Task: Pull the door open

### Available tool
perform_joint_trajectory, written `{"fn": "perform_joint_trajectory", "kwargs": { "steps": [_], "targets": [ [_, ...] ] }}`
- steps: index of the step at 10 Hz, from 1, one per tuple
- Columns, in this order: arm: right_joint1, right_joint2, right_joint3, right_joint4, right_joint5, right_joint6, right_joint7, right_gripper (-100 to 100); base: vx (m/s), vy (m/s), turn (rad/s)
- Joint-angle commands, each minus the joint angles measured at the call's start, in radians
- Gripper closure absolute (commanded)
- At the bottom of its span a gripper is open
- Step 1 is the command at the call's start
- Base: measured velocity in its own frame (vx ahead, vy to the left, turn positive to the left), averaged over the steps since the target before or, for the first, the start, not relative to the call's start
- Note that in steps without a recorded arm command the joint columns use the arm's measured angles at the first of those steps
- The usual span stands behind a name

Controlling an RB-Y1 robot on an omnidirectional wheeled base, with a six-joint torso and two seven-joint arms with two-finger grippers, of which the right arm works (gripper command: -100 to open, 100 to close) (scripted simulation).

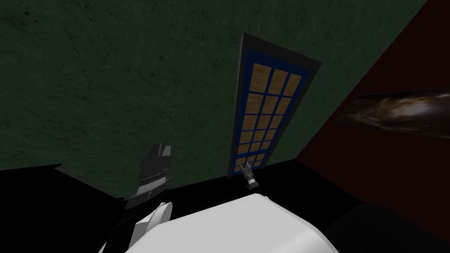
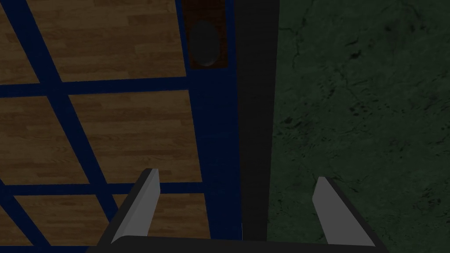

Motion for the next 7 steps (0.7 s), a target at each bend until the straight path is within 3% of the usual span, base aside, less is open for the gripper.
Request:
{"fn": "perform_joint_trajectory", "kwargs": {
  "steps": [1,7],
  "targets": [
    [-0.009,0.002,-0.001,0.037,0.002,-0.013,0.034,-100,0.122,-0.056,0.028],
    [-0.031,0.004,-0.005,0.143,0.007,-0.049,0.126,-100,0.121,-0.051,0.023]
  ]
}}
